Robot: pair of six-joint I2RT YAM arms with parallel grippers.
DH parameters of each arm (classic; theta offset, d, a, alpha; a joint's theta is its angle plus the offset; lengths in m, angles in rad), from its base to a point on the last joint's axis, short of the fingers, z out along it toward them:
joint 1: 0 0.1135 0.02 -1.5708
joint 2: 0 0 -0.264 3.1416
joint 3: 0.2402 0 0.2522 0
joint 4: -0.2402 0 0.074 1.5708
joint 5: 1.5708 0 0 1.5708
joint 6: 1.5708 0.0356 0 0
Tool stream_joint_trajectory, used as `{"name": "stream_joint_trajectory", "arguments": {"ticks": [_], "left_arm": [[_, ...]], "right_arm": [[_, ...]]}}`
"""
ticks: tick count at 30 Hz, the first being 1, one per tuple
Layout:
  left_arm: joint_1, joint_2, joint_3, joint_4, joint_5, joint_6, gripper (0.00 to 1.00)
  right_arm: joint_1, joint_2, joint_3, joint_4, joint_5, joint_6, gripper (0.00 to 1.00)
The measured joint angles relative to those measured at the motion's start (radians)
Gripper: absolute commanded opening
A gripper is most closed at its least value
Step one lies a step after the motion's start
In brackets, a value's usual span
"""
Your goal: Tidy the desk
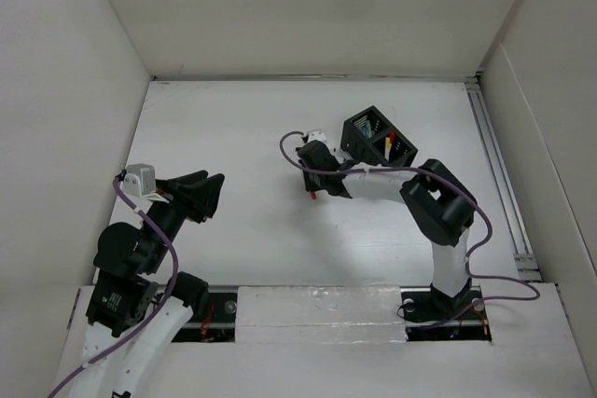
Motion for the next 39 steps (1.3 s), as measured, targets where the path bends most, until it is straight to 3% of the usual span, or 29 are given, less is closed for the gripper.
{"name": "stream_joint_trajectory", "arguments": {"ticks": [7,16,27,33,39], "left_arm": [[0.000,0.000,0.000,0.000,0.000,0.000,0.44],[0.000,0.000,0.000,0.000,0.000,0.000,0.44],[0.000,0.000,0.000,0.000,0.002,0.000,0.44],[0.000,0.000,0.000,0.000,0.005,0.000,0.44],[0.000,0.010,0.000,0.000,0.019,0.000,0.44]], "right_arm": [[0.097,-0.030,-0.015,-0.006,-0.007,0.005,0.00],[0.053,-0.409,-0.102,0.032,-0.069,0.034,0.00],[-0.272,-0.673,-0.235,0.068,0.031,0.076,0.00],[-0.398,-0.686,-0.273,0.067,0.089,0.085,0.00],[-0.444,-0.603,-0.275,0.063,0.100,0.084,0.00]]}}
